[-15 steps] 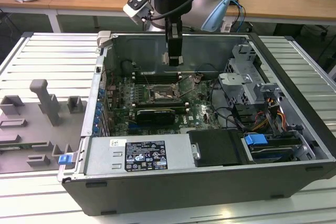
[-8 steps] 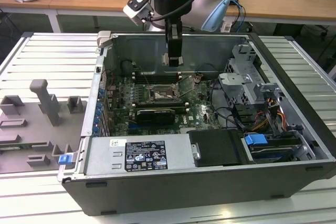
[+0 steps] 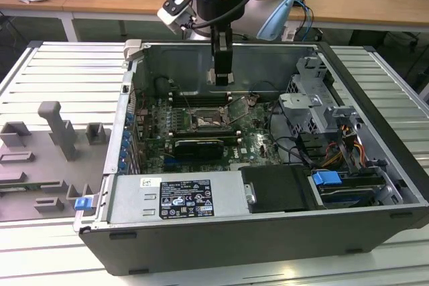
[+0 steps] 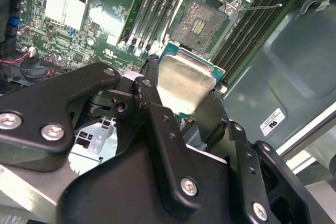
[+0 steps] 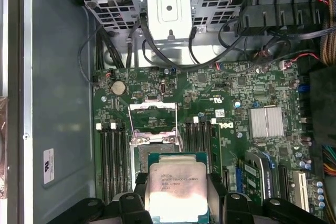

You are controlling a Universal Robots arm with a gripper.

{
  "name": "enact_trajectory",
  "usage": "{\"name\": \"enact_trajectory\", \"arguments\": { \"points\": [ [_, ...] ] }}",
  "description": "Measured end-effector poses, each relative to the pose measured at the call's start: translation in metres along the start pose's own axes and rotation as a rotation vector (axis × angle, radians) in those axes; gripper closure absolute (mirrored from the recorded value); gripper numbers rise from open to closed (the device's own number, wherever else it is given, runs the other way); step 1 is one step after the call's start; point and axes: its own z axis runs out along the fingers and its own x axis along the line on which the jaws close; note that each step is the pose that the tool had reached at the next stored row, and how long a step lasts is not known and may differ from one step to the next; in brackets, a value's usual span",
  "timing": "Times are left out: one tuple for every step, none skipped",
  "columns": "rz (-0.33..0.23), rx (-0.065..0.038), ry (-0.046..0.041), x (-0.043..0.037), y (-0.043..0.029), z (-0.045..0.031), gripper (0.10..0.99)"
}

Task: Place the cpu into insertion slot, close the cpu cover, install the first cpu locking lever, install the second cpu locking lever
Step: 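Place the cpu into insertion slot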

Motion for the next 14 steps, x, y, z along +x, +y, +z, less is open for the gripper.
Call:
{"name": "enact_trajectory", "arguments": {
  "points": [
    [0.000, 0.000, 0.0000, 0.0000, 0.0000, 0.0004, 0.557],
    [0.000, 0.000, 0.0000, 0.0000, -0.0001, 0.0006, 0.557],
    [0.000, 0.000, 0.0001, 0.0000, -0.0001, 0.0009, 0.557],
    [-0.001, 0.000, 0.0001, 0.0000, -0.0001, 0.0012, 0.557],
    [-0.001, 0.000, 0.0001, 0.0000, -0.0002, 0.0017, 0.557],
    [-0.001, 0.000, 0.0002, 0.0000, -0.0002, 0.0020, 0.557],
    [-0.001, 0.000, 0.0001, 0.0000, -0.0002, 0.0022, 0.557],
    [-0.001, 0.000, 0.0001, 0.0000, -0.0003, 0.0026, 0.557],
    [-0.001, 0.000, 0.0001, -0.0001, -0.0003, 0.0030, 0.557],
    [-0.001, 0.000, 0.0001, -0.0001, -0.0003, 0.0032, 0.557],
    [-0.002, 0.000, 0.0002, -0.0001, -0.0004, 0.0037, 0.557],
    [-0.002, 0.000, 0.0002, -0.0001, -0.0004, 0.0040, 0.557],
    [-0.002, 0.000, 0.0002, -0.0001, -0.0005, 0.0049, 0.557],
    [-0.003, 0.000, 0.0005, -0.0001, -0.0006, 0.0063, 0.557]
  ]
}}
